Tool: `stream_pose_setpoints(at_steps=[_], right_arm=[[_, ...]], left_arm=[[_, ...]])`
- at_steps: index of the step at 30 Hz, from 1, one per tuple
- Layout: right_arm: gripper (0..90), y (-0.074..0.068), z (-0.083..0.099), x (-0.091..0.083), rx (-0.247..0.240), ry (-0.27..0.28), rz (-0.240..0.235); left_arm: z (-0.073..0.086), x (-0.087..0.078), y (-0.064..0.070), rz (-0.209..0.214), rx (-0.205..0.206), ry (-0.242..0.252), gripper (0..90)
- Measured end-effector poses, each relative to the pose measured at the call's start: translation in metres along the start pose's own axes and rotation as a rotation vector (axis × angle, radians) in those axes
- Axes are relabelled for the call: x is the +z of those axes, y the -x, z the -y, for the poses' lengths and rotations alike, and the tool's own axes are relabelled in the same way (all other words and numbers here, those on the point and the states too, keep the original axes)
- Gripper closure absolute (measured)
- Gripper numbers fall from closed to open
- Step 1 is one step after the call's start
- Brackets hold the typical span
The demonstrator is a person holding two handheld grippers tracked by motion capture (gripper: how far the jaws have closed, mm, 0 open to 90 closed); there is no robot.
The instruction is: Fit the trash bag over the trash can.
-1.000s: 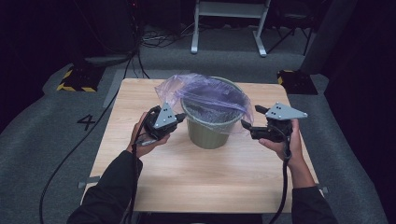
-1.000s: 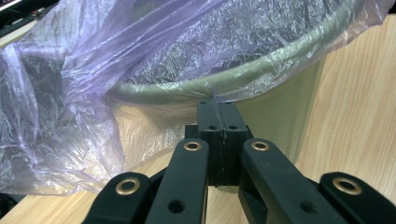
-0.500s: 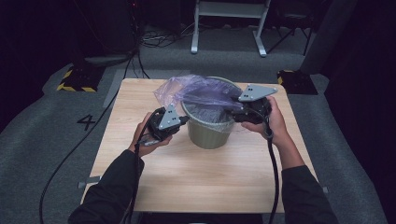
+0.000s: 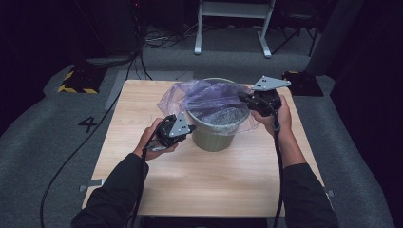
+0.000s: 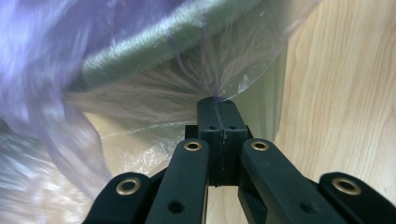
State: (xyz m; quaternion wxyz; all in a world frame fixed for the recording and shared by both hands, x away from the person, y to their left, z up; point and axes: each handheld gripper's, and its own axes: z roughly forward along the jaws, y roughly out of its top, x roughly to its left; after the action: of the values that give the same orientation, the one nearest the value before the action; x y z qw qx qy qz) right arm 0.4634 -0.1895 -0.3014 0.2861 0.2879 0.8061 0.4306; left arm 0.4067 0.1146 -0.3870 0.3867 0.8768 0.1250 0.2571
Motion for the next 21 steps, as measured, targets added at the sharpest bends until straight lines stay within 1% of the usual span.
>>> stream_pose_setpoints(at_steps=[1, 4, 5, 6, 7, 8, 9, 10, 12, 14, 15, 16, 17, 18, 19, 20, 21], right_arm=[[90.0, 0.003, 0.001, 0.0, 0.006, 0.0, 0.014], [90.0, 0.013, 0.005, 0.001, 0.027, -0.006, 0.059], [90.0, 0.016, 0.006, 0.002, 0.04, -0.009, 0.068], [90.0, 0.02, 0.008, 0.003, 0.05, -0.009, 0.075], [90.0, 0.028, 0.011, 0.005, 0.064, -0.012, 0.091], [90.0, 0.028, 0.011, 0.005, 0.064, -0.012, 0.091], [90.0, 0.03, 0.012, 0.006, 0.059, -0.01, 0.1], [90.0, 0.034, 0.013, 0.008, 0.057, -0.01, 0.112], [90.0, 0.039, 0.016, 0.012, 0.071, -0.015, 0.126], [90.0, 0.043, 0.019, 0.015, 0.093, -0.015, 0.138], [90.0, 0.045, 0.02, 0.017, 0.108, -0.014, 0.139], [90.0, 0.047, 0.022, 0.018, 0.122, -0.011, 0.135], [90.0, 0.047, 0.023, 0.019, 0.127, -0.006, 0.134], [90.0, 0.047, 0.023, 0.019, 0.129, 0.0, 0.134], [90.0, 0.047, 0.022, 0.018, 0.13, 0.005, 0.132], [90.0, 0.046, 0.022, 0.018, 0.125, 0.009, 0.132], [90.0, 0.045, 0.021, 0.017, 0.122, 0.014, 0.129]], left_arm=[[0.002, 0.001, 0.002, 0.004, -0.003, -0.011, 90.0], [0.007, 0.005, 0.004, 0.025, 0.014, -0.037, 90.0], [0.009, 0.006, 0.006, 0.027, -0.001, -0.044, 90.0], [0.011, 0.007, 0.006, 0.033, 0.008, -0.054, 90.0], [0.013, 0.008, 0.006, 0.04, 0.032, -0.063, 90.0], [0.015, 0.009, 0.008, 0.041, 0.003, -0.062, 90.0], [0.017, 0.01, 0.008, 0.049, 0.009, -0.074, 90.0], [0.018, 0.01, 0.007, 0.054, 0.03, -0.078, 90.0], [0.022, 0.01, 0.008, 0.062, 0.013, -0.086, 90.0], [0.025, 0.009, 0.008, 0.062, 0.027, -0.084, 90.0], [0.027, 0.008, 0.009, 0.069, 0.025, -0.077, 90.0], [0.028, 0.006, 0.009, 0.076, 0.023, -0.06, 90.0], [0.03, 0.003, 0.011, 0.066, 0.015, -0.041, 90.0], [0.031, 0.0, 0.011, 0.063, 0.004, -0.026, 88.4], [0.032, -0.004, 0.012, 0.072, 0.004, -0.017, 77.0], [0.032, -0.008, 0.013, 0.062, 0.003, -0.008, 69.3], [0.031, -0.011, 0.014, 0.051, -0.001, -0.003, 58.4]])
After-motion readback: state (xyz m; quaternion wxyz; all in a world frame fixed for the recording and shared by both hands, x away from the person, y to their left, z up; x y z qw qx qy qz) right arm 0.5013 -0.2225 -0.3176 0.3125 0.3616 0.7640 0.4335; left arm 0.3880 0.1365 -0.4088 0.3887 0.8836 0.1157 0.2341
